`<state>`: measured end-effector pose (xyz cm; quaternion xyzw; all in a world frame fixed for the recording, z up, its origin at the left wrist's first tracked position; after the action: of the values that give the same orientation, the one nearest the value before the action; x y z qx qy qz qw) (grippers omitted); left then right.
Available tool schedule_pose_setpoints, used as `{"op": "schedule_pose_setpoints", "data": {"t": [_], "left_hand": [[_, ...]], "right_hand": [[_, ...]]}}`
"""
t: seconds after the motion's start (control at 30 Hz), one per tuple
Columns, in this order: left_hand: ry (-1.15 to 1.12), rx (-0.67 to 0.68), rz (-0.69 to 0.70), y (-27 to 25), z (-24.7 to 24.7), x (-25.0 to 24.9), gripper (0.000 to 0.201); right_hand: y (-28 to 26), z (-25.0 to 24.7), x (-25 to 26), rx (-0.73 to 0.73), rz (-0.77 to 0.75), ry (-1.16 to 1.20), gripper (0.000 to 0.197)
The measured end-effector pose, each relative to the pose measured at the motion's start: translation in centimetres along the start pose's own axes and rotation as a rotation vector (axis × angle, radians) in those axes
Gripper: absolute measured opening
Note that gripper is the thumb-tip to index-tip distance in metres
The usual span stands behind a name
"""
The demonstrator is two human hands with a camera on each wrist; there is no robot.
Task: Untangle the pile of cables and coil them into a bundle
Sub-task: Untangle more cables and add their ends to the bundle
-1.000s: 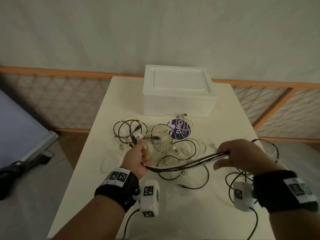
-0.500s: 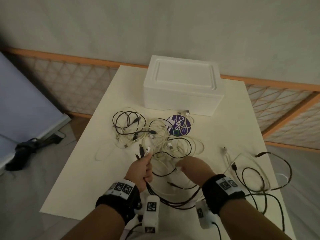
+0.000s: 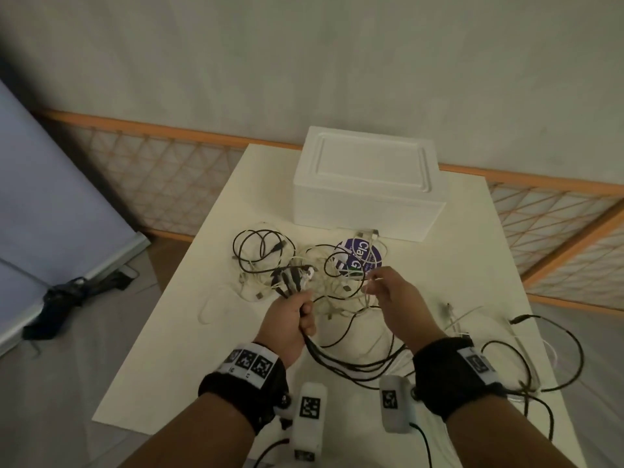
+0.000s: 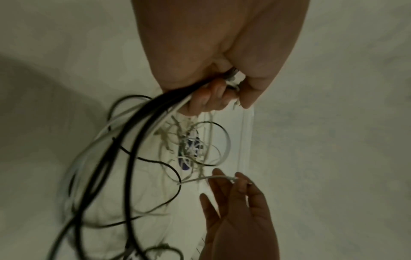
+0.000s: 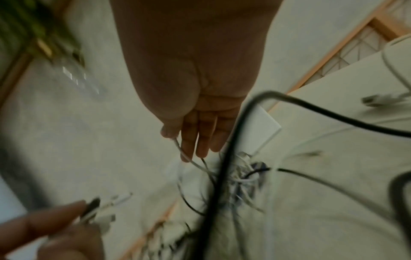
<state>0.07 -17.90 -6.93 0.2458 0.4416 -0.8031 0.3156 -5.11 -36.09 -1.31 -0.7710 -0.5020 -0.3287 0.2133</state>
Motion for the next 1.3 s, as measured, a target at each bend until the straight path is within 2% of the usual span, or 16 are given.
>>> {"op": "schedule_pose_setpoints", "data": {"t": [0.13, 0.23, 0.37, 0.53, 0.67, 0.8, 0.87, 0.97, 1.03, 1.1, 1.2, 1.3], "left_hand": [[0.027, 0.124, 0.075, -0.4, 2.7, -2.7, 0.031], [0.128, 0.189, 0.147, -0.7, 4.0, -3.9, 0.024], [0.341, 0.274, 0.243, -1.1, 5.5, -4.5, 0.012], [0.432, 0.291, 0.251, -0.6, 5.8, -4.1, 0.012], [0.443, 0.306, 0.229, -0.3, 6.1, -3.2, 0.02], [0.418, 0.213, 0.229, -0.1, 5.6, -3.1, 0.019], [0.365, 0.155, 0.233, 0.4, 4.9, -3.6, 0.024], [0.267, 0.108, 0.249, 1.2, 3.6, -4.4, 0.04], [0.242, 0.071, 0.245, 1.7, 2.7, -4.7, 0.048], [0.235, 0.018, 0.249, 2.2, 2.0, -5.0, 0.041], [0.155, -0.022, 0.255, 2.6, 1.6, -5.5, 0.029], [-0.094, 0.028, 0.216, 2.8, 2.0, -5.6, 0.025]], "right_hand": [[0.5, -2.1, 3.3, -0.102, -0.019, 0.21, 0.019], [0.7, -1.3, 5.9, -0.048, -0.051, 0.281, 0.032], [1.0, 0.2, 7.5, -0.013, -0.04, 0.283, 0.028], [1.2, -0.2, 7.7, -0.097, -0.022, 0.286, 0.027], [1.6, -0.3, 7.2, -0.159, 0.019, 0.397, 0.014], [2.1, 0.2, 6.6, -0.171, 0.067, 0.377, 0.013], [2.2, 1.6, 5.7, -0.08, 0.109, 0.363, 0.016], [1.6, 4.4, 4.5, 0.161, 0.161, 0.449, 0.022], [1.0, 5.2, 4.3, 0.264, 0.114, 0.239, 0.013], [0.7, 5.4, 4.3, 0.308, 0.044, 0.009, 0.012], [1.0, 5.6, 4.6, 0.29, -0.047, -0.138, 0.017], [1.5, 5.4, 4.9, 0.237, -0.099, -0.229, 0.017]]}}
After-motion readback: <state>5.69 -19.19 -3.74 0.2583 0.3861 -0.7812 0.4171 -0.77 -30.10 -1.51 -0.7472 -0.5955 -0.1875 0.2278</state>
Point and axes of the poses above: each hand's wrist, its own y-axis towards the middle knuckle, its own z-axis out of the palm, x = y × z, the point moved 8 cm from there along y, towards the middle knuckle, and after that the axes turned 2 degrees about z, right-handed, at the moved point
